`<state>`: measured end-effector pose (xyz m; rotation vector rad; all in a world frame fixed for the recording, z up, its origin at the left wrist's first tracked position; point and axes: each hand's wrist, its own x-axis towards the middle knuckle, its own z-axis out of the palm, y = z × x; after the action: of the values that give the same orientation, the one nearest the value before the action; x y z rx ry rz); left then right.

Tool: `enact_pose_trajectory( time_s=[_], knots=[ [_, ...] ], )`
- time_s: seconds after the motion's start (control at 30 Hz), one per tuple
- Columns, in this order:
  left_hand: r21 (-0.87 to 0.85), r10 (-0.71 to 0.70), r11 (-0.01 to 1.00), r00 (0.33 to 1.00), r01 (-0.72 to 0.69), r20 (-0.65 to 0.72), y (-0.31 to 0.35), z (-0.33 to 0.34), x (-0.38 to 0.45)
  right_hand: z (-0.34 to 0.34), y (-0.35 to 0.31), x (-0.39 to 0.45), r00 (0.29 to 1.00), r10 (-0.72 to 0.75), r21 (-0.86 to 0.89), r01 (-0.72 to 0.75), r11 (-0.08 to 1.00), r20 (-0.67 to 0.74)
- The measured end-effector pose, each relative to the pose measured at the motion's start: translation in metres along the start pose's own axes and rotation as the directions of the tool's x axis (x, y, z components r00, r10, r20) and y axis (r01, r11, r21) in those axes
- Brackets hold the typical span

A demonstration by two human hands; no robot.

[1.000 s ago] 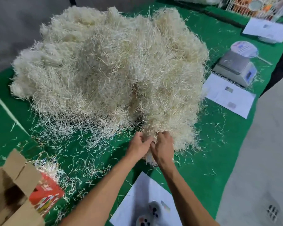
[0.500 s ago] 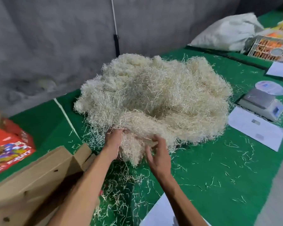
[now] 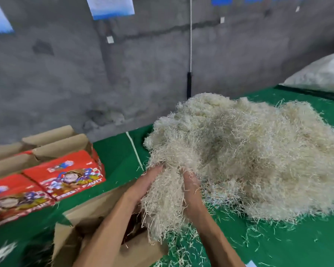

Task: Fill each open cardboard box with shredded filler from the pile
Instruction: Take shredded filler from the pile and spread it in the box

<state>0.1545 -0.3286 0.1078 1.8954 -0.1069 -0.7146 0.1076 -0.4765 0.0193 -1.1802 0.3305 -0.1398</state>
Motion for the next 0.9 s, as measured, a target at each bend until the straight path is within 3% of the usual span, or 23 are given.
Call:
enact_pose_trajectory(
  time_s=[0.07,0.13,0.23,0.37,0.57,0.67,0.77,0.9],
  knots=[
    [0.052,-0.034,0.998,0.983,0.044,-0.178,-0.004,-0.014,0.011,0.010,-0.003,0.011,0.994,0.028,0.065,-0.021,0.998,-0.104],
    [0.003,-0.055,0.998,0.923,0.061,-0.380,-0.005,-0.030,0.022,0.010,-0.008,0.025,0.982,-0.065,0.030,0.071,0.997,-0.178],
    [-0.069,-0.022,0.998,0.868,-0.014,-0.496,-0.011,-0.060,0.031,0.006,-0.022,0.039,0.963,-0.172,-0.037,0.167,0.985,-0.207],
    [-0.250,-0.047,0.956,0.766,-0.151,-0.641,-0.011,-0.087,0.022,-0.011,-0.033,0.060,0.943,-0.166,-0.067,0.153,0.986,-0.289],
    [-0.466,-0.166,0.859,0.743,-0.214,-0.648,-0.014,-0.121,0.005,-0.043,-0.024,0.086,0.843,0.102,0.157,-0.022,0.987,-0.529],
    [-0.601,-0.190,0.752,0.784,-0.271,-0.592,-0.009,-0.129,-0.001,-0.055,-0.021,0.088,0.798,0.200,0.226,-0.082,0.971,-0.569],
    [-0.644,-0.110,0.703,0.848,-0.301,-0.518,-0.009,-0.121,0.010,-0.046,-0.019,0.084,0.823,0.273,0.226,-0.181,0.957,-0.498],
    [-0.680,-0.224,0.710,0.855,-0.186,-0.467,-0.007,-0.074,0.016,-0.014,-0.026,0.067,0.931,0.267,0.196,-0.222,0.955,-0.250]
  ],
)
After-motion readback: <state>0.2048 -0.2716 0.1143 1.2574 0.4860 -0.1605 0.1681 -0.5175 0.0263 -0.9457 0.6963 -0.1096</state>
